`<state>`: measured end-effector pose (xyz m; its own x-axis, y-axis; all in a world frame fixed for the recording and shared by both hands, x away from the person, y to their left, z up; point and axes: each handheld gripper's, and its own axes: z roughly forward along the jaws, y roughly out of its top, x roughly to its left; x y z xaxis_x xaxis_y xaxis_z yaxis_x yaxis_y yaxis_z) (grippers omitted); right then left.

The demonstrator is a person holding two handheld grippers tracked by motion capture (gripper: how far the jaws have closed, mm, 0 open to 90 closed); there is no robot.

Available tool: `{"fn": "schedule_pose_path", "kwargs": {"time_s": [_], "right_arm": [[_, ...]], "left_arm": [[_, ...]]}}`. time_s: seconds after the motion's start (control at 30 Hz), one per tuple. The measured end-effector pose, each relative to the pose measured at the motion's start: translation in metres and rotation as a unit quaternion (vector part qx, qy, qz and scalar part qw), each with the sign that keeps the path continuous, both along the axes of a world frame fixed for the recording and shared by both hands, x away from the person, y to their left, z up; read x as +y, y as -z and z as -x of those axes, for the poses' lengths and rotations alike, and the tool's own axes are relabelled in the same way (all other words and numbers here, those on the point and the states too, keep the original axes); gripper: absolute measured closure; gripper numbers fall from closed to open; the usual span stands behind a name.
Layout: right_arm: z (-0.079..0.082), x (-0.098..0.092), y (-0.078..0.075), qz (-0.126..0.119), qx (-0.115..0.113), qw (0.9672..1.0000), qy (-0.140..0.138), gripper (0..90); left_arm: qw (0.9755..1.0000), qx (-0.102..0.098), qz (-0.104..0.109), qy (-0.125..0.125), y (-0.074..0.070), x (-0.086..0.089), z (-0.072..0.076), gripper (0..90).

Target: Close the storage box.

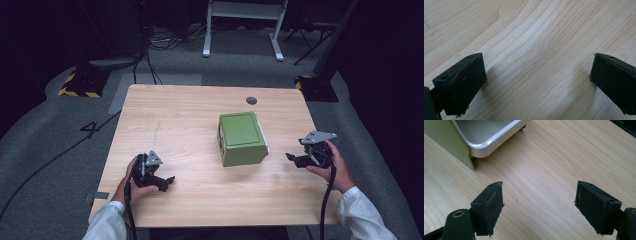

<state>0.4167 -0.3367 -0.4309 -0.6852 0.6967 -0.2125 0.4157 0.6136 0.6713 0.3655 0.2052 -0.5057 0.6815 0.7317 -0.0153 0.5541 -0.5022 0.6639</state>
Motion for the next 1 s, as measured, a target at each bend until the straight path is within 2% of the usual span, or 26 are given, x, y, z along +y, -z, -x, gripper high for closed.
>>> {"fn": "schedule_pose_path", "kwargs": {"time_s": [0.23, 0.53, 0.77, 1.0], "right_arm": [[0.014, -0.009, 0.008, 0.003, -0.001, 1.0, -0.003, 21.8], [0.029, -0.021, 0.028, 0.008, 0.012, 0.9999, 0.0, 21.3], [0.038, -0.037, 0.044, -0.009, 0.02, 0.9997, 0.015, 20.8], [0.047, -0.057, 0.055, -0.041, 0.026, 0.9979, 0.042, 20.5]], "left_arm": [[1.0, 0.0, 0.0, 0.0, 0.0, 0.0, 0.0, 0.4], [1.0, 0.0, -0.001, -0.002, 0.0, 0.0, 0.001, 0.4], [1.0, 0.0, 0.0, -0.002, 0.0, 0.0, 0.001, 0.4], [1.0, 0.0, 0.0, -0.002, 0.0, 0.0, 0.001, 0.4]]}}
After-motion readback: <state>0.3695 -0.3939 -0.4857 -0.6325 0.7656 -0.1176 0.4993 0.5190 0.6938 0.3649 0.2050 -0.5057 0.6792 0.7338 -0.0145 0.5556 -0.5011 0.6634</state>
